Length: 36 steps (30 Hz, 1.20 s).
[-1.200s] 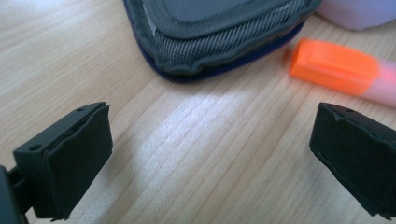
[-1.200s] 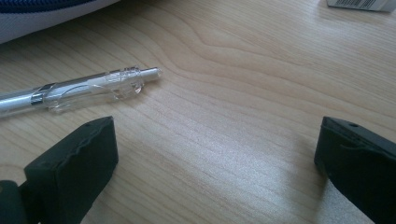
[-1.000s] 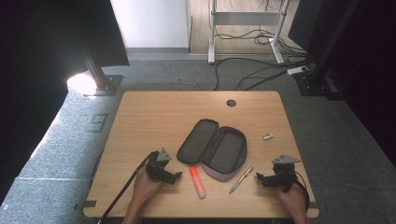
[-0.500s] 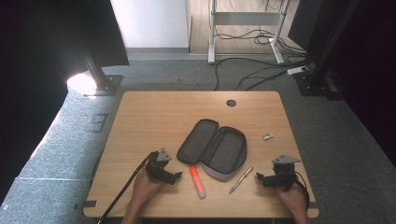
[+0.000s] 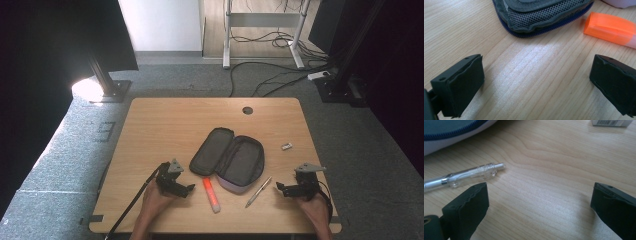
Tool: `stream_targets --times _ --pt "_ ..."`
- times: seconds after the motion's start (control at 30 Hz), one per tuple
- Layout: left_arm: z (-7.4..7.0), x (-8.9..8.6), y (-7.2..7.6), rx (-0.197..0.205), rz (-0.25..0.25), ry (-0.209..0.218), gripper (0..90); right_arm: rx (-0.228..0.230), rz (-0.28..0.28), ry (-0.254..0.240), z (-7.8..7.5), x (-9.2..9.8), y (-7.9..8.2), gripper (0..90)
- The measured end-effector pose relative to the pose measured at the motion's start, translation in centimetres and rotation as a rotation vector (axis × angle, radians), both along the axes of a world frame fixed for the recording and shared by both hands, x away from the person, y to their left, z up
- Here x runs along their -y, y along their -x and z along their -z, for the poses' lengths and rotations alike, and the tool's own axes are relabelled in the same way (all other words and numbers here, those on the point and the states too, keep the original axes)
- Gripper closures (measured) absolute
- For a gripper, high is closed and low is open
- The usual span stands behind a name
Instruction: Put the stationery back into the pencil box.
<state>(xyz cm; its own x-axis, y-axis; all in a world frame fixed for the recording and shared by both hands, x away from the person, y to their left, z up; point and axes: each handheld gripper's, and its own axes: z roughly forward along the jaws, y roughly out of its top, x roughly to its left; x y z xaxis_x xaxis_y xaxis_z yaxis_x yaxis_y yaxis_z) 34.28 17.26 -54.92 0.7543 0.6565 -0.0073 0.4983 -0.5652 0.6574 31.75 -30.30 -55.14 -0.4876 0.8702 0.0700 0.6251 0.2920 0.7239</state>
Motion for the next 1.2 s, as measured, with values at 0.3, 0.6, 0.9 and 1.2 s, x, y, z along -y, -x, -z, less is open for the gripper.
stream_targets --times 0.3,0.6,0.9,1.2 --pt "0.0 0.0 0.0 0.000 -0.001 0.000 0.0 -0.021 -0.006 -0.014 -0.5 0.2 -0.7 0.0" --pt "0.0 0.0 0.0 0.000 -0.002 0.001 0.0 0.006 0.020 -0.010 -1.0 0.8 -1.4 0.0" --pt "0.0 0.0 0.0 0.000 -0.002 0.001 0.0 0.016 0.032 0.020 -1.3 0.8 -2.2 0.0" --pt "0.0 0.0 0.1 0.000 -0.002 0.001 0.0 0.034 0.036 0.002 -2.1 0.8 -3.1 0.0"
